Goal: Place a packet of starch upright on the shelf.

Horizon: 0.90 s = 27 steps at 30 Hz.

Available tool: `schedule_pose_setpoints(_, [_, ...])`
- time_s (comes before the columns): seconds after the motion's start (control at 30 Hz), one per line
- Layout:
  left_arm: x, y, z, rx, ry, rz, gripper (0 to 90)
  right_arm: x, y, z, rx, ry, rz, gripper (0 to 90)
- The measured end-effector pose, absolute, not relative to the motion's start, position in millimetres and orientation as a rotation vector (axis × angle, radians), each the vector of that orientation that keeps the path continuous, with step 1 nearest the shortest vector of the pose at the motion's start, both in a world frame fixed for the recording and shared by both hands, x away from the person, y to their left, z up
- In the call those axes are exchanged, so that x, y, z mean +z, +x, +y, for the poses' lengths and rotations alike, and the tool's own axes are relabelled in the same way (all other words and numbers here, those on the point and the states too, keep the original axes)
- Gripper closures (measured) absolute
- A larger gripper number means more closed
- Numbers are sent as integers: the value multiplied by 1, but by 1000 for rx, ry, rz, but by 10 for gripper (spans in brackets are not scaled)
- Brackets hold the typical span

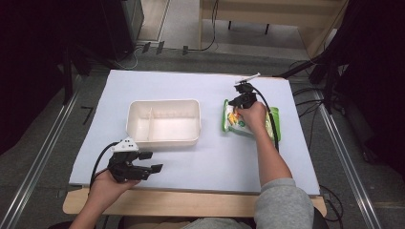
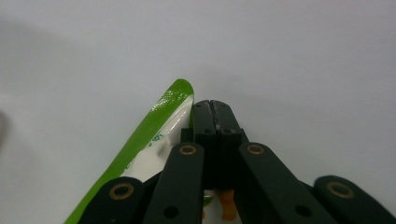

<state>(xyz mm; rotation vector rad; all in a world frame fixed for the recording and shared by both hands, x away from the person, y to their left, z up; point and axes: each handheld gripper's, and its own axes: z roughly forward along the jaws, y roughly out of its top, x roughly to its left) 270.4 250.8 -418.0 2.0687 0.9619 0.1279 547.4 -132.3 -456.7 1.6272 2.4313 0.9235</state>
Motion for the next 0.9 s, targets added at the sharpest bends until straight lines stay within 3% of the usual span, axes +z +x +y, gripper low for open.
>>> schedule_pose_setpoints(0.9, [-416, 274, 250, 136, 2069, 956, 344, -447, 470, -102, 1011, 1308, 2709, 900])
